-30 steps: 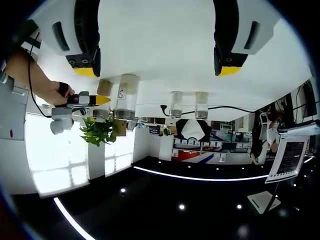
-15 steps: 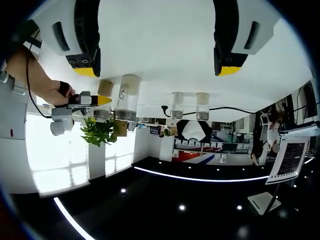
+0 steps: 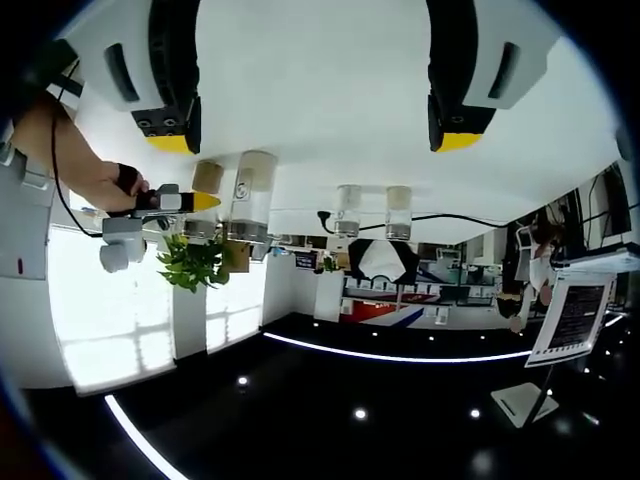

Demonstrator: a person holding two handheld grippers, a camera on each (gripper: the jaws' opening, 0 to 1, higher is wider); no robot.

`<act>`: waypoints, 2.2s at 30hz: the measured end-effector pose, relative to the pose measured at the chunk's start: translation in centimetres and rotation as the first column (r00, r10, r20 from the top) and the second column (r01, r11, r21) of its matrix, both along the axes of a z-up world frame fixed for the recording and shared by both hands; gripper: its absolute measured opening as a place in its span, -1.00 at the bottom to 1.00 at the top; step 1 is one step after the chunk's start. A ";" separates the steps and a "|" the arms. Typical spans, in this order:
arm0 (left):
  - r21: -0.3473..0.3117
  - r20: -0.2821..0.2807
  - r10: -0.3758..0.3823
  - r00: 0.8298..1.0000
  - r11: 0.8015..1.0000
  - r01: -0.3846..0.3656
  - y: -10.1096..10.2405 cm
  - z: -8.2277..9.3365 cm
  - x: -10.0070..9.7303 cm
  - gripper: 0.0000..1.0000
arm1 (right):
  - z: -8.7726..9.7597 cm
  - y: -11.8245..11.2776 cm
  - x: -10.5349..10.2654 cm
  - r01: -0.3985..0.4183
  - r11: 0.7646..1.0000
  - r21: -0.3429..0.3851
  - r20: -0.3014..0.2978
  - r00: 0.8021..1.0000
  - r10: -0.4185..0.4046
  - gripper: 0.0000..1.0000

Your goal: Rotate the seasoning bottle until the label or dispensing opening points toward the visible target arrow and the bottle remains upright within the marked orientation range

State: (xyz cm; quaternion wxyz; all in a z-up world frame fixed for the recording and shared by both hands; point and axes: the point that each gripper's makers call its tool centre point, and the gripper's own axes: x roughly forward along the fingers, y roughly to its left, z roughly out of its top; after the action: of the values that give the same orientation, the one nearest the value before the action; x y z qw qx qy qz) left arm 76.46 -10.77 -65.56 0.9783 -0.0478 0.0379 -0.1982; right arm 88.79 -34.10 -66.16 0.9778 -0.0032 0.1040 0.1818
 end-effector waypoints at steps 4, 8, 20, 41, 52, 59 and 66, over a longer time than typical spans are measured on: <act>-0.001 -0.001 0.003 1.000 1.000 -0.003 0.1 0.0 0.1 0.99 | -0.4 -0.4 -0.2 0.005 1.000 -0.014 -0.035 0.999 -0.005 0.12; -0.002 -0.004 0.007 1.000 1.000 -0.007 0.2 -0.2 0.2 0.99 | -0.3 -1.2 -0.5 0.010 1.000 0.001 -0.031 0.999 -0.010 0.15; -0.003 -0.002 0.008 1.000 1.000 -0.008 0.3 -0.1 0.1 0.98 | 0.6 -1.1 -1.3 -0.104 0.994 0.010 -0.043 0.994 0.105 0.27; 0.010 -0.007 -0.003 1.000 1.000 0.003 -0.2 -0.1 0.2 0.99 | -0.5 -0.7 -2.0 -0.471 0.878 0.088 -0.028 0.880 0.475 0.30; 0.012 -0.006 -0.020 1.000 1.000 0.020 -0.6 -0.1 0.1 0.99 | 0.6 1.3 -1.9 -0.633 0.773 0.043 0.041 0.774 0.632 0.22; 0.010 0.003 -0.013 1.000 1.000 0.012 -0.2 0.1 0.1 0.99 | 0.6 1.8 -1.7 -0.667 0.726 0.168 0.071 0.743 0.666 0.14; 0.010 0.002 -0.015 1.000 1.000 0.015 -0.4 0.1 0.1 0.99 | 0.7 2.1 -1.5 -0.691 0.706 0.152 0.065 0.720 0.691 0.04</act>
State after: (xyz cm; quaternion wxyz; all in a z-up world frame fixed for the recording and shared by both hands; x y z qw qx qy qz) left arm 76.57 -11.12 -65.50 0.9770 -0.0424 0.0384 -0.2054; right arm 87.27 -32.04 -65.43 0.8357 0.0392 0.0781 0.5422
